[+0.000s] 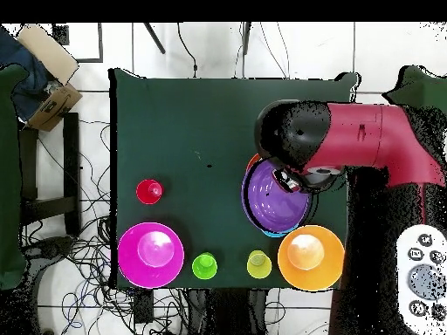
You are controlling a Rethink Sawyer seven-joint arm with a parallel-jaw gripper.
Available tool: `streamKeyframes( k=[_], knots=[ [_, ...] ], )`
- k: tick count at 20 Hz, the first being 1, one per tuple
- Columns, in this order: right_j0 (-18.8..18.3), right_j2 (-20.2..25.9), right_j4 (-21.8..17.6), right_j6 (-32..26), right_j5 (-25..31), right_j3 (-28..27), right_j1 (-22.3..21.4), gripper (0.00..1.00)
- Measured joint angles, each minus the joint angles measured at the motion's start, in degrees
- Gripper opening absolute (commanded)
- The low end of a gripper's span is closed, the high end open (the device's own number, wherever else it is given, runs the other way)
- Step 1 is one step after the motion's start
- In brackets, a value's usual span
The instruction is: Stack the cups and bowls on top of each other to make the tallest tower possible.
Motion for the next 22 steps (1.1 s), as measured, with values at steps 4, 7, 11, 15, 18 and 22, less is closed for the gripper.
streamKeyframes(
  k=[4, 7, 11, 15, 18, 22],
  knots=[
    [0.18, -0.59, 0.14, 0.00, 0.00, 0.00, -0.01, 0.00],
    [0.43, -0.97, 0.18, 0.01, 0.00, 0.01, -0.01, 0.00],
    [1.42, -2.12, 0.33, 0.50, 0.00, 0.21, -0.05, 0.00],
    [1.98, -2.69, 0.44, 0.77, 0.00, 0.42, -0.09, 0.00],
    [2.41, -3.03, 0.63, 0.80, 0.00, 0.43, -0.09, 0.00],
    [3.31, -3.60, 1.12, 0.80, -0.01, 0.54, -0.12, 0.00]
  ],
)
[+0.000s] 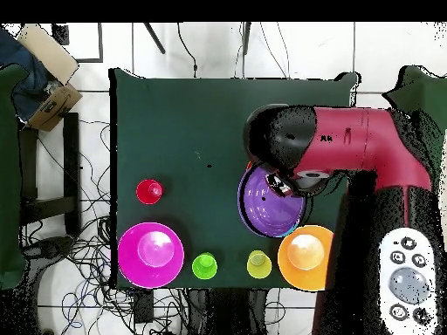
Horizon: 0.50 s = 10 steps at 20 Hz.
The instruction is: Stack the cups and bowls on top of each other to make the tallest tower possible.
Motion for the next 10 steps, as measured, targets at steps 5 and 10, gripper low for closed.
streamKeyframes(
  k=[5, 10],
  knots=[
    [0.73, -0.49, 0.80, 0.01, -0.02, 0.31, -0.06, 0.00],
    [1.47, -1.24, 1.33, 0.25, -0.91, 0.84, -0.08, 0.00]
  ],
)
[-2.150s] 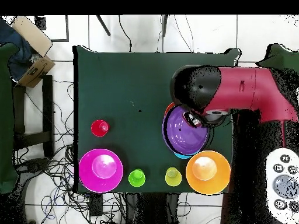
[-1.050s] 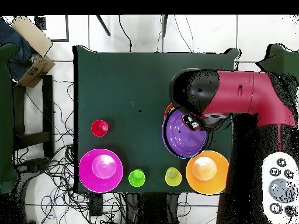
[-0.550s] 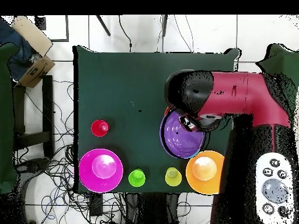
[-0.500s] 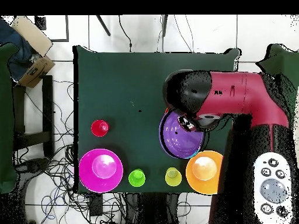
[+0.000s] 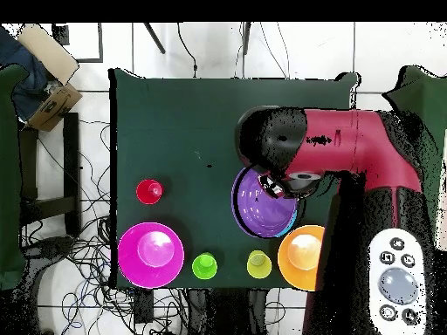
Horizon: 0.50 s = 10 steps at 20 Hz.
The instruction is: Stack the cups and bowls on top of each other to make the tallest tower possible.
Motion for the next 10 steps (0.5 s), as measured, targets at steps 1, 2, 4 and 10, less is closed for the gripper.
streamKeyframes(
  k=[1, 2, 4, 10],
  knots=[
    [0.11, -0.28, 0.08, 0.11, -0.50, 0.18, -0.01, 0.00],
    [0.12, -0.72, 0.12, 0.19, -1.64, 0.60, -0.04, 1.00],
    [0.12, -0.78, 0.17, 0.19, -1.82, 0.66, -0.04, 1.00],
    [0.08, -1.47, 1.01, 0.19, -2.77, 0.78, -0.15, 1.00]
  ],
)
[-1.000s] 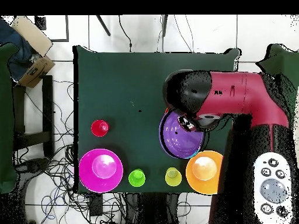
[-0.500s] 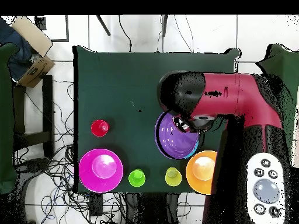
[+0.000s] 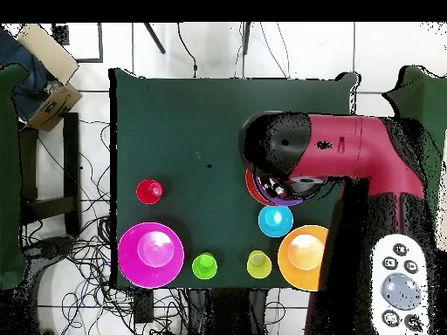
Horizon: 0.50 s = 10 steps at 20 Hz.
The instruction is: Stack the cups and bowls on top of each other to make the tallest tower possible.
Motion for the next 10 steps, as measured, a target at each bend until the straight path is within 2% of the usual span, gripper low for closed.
streamKeyframes(
  k=[10],
  knots=[
    [-0.12, -0.16, 1.37, 0.00, 0.00, -0.01, -0.44, 1.00]
  ],
)
